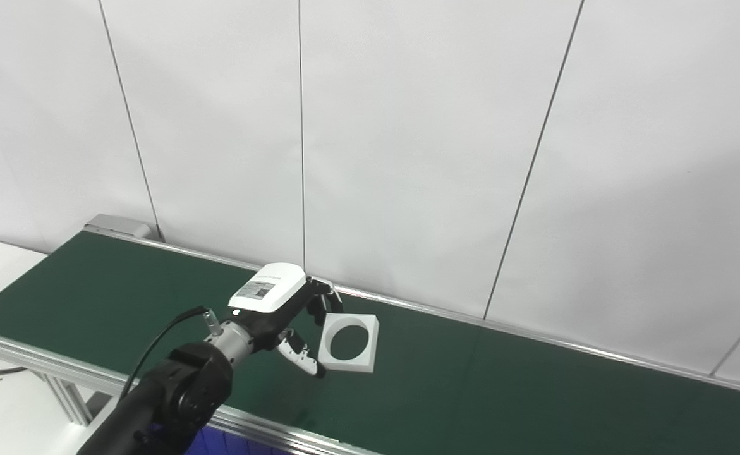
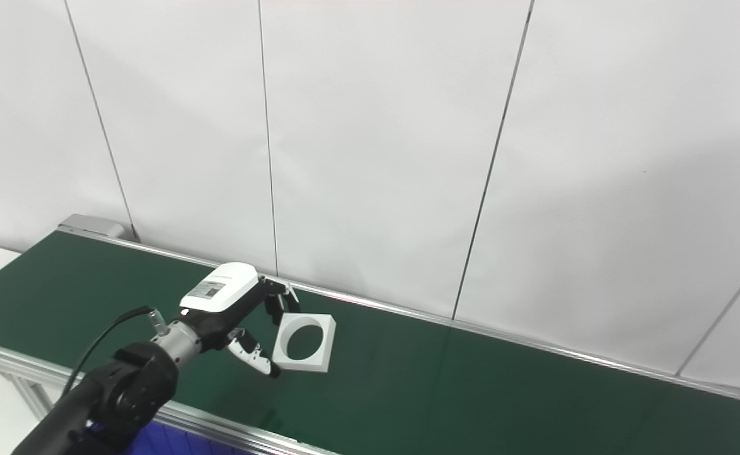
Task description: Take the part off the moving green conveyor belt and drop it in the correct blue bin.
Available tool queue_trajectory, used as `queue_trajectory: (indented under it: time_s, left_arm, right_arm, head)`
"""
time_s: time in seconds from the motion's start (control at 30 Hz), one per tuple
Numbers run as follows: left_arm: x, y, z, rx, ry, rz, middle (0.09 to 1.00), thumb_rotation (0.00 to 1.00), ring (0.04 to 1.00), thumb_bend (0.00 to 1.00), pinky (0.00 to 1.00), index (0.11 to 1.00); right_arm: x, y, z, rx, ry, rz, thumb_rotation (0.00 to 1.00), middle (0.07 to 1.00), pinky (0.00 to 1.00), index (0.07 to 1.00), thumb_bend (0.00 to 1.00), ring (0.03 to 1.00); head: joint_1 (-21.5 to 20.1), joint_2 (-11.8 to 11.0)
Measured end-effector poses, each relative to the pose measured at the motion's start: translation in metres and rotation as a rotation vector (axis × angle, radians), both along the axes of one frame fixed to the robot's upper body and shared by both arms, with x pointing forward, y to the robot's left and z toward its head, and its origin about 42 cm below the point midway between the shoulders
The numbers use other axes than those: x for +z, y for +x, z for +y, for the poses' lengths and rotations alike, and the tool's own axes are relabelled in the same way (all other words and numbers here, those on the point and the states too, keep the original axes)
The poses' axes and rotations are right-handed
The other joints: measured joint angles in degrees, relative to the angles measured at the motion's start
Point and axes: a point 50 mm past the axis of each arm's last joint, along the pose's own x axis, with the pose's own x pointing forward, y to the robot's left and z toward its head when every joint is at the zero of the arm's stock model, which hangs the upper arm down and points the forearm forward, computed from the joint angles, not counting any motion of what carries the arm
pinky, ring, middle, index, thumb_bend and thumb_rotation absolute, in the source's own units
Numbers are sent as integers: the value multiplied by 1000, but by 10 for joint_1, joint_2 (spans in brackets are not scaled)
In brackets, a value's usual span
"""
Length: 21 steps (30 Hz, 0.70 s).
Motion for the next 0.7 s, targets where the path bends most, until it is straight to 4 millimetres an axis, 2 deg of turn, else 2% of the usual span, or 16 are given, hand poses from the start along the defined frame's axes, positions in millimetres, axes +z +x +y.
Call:
queue_trajectory:
  time_s: [0.13,0.3,0.37,0.4,0.5,0.57,0.67,0.7]
  left_arm:
    - [0,-16,1,-10,3,0,455,0,501,525,564,504]
    - [2,-32,1,-16,-1,3,460,0,489,525,565,500]
    - [1,-40,1,-12,0,10,458,0,478,525,561,501]
    - [1,-44,1,-9,1,11,457,0,478,525,563,503]
    - [-3,-57,0,-9,1,32,457,0,486,525,572,506]
    - [-6,-61,-1,-13,1,51,460,0,489,525,575,503]
    - [-9,-68,-1,-16,2,76,464,0,494,526,584,499]
    - [-9,-71,-2,-21,1,82,462,0,493,526,583,499]
  right_arm:
    - [1,0,-1,0,-1,-2,332,852,750,911,797,808]
    - [2,0,-3,-1,9,0,315,848,743,907,793,803]
    - [4,0,-4,2,8,6,307,851,749,906,790,805]
    - [6,0,-4,5,8,0,309,852,752,906,789,805]
    - [12,-1,-6,3,9,-13,314,851,752,904,788,802]
    - [14,-1,-8,0,10,-11,315,851,754,904,782,803]
    - [20,-1,-10,-7,7,-8,308,849,754,899,768,801]
    - [22,-1,-11,-9,7,-12,310,847,748,895,769,799]
  head:
    - [3,7]
    - [4,11]
    - [5,21]
    - [7,39]
    - [10,48]
    - [13,67]
    - [16,76]
    - [18,87]
